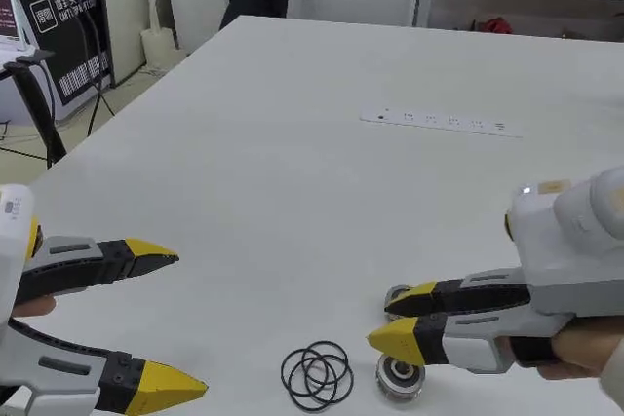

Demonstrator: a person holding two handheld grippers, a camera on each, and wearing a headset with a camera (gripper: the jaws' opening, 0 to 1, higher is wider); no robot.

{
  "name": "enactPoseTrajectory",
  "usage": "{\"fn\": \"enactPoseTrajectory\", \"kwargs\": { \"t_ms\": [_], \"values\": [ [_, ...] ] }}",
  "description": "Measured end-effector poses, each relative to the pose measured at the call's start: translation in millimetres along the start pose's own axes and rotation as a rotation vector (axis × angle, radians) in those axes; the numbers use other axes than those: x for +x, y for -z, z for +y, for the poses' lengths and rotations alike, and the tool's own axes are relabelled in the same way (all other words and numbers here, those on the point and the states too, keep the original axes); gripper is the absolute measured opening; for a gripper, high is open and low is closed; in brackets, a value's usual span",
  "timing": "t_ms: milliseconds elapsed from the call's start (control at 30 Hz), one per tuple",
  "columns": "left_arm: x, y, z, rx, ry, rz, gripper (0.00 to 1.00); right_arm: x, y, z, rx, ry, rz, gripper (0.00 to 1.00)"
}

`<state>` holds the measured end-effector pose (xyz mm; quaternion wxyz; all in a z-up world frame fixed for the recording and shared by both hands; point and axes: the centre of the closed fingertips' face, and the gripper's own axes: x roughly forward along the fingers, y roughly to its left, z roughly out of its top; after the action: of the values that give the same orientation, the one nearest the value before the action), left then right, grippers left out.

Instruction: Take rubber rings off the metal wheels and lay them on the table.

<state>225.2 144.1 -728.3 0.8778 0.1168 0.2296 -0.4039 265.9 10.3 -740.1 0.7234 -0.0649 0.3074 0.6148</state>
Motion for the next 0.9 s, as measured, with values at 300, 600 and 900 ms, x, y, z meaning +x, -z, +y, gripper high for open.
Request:
{"fn": "enactPoseTrajectory", "kwargs": {
  "t_ms": [300,600,900],
  "values": [
    [-1.7,-0.2,1.7,0.0,-0.004,-0.005,0.78,-26.2,-6.9,2.0,-0.021,0.029,-0.035,0.36],
    [-5.9,0.4,3.3,-0.02,-0.021,-0.024,0.78,-51.7,-3.3,3.0,-0.05,0.083,-0.075,0.52],
    [-9.9,4.1,7.3,-0.046,-0.047,-0.043,0.8,-67.3,3.1,-1.0,-0.033,0.123,-0.14,0.62]
  ]
}}
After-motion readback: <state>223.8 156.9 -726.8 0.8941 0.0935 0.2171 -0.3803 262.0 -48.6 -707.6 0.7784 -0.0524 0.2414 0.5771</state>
